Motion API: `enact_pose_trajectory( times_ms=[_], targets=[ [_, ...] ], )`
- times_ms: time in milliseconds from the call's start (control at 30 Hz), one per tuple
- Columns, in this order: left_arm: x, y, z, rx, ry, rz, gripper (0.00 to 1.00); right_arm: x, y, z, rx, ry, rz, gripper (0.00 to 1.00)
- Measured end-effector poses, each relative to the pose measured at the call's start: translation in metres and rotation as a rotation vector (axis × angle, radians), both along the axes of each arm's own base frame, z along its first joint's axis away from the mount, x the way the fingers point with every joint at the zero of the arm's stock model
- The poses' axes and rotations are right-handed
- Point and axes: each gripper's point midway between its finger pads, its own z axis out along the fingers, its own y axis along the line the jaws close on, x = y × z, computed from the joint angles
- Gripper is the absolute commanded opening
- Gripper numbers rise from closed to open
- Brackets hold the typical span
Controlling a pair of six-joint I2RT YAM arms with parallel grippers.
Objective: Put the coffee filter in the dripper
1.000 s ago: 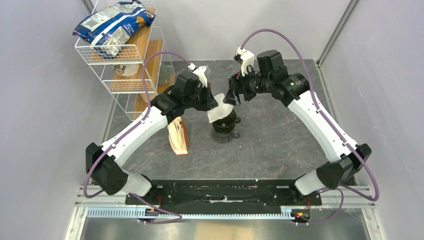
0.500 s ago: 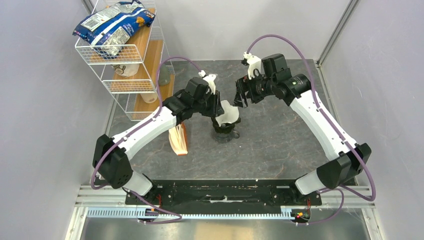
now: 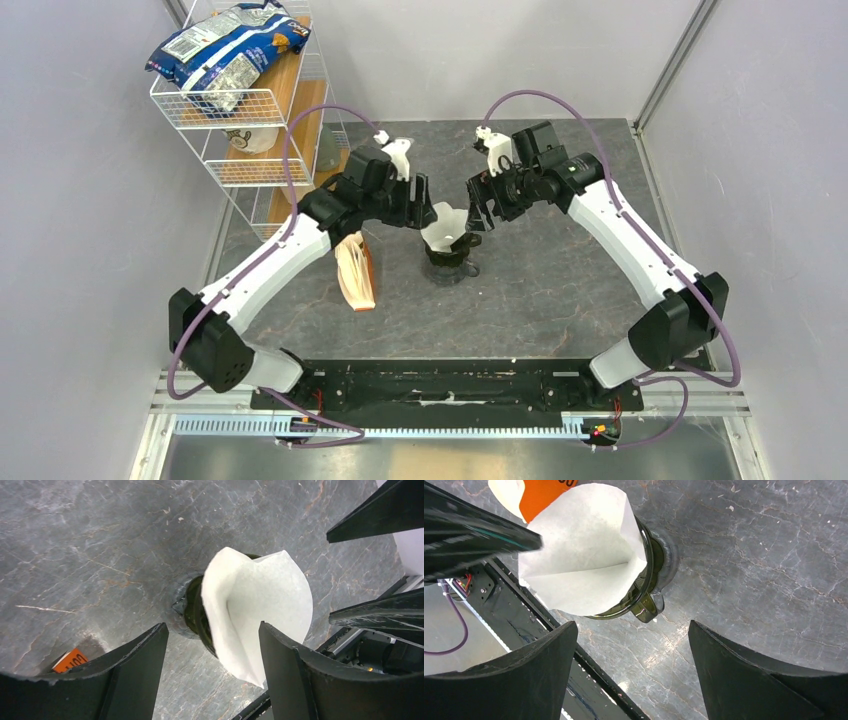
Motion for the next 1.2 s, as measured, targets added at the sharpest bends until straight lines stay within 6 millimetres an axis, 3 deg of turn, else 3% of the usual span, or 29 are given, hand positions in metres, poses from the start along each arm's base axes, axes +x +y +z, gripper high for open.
enact_pose_trajectory(
  times_ms=[133,267,567,833,1200],
  targets=[
    [0.005,0.014,0.007,-0.018,-0.005,0.029,0.73,0.002,0.001,-0.01,-0.011,0.03,-0.004,0.9],
    [0.007,0.022,0.001,-0.015,0.01,0.044,0.68,0.004,0.003,-0.014,-0.013,0.039,-0.007,0.91],
    [-0.002,0.015,-0.013,-0.03,0.052,-0.002,0.65,0.006,0.008,-0.015,0.01,0.067,-0.039,0.92],
    [-0.005,0.014,-0.023,-0.03,0.074,-0.014,0.65,0.013,0.012,-0.035,-0.008,0.116,-0.06,0.92],
    [-0.003,0.012,-0.027,-0.033,0.069,-0.014,0.65,0.014,0.009,-0.047,-0.038,0.121,-0.061,0.92]
  ],
)
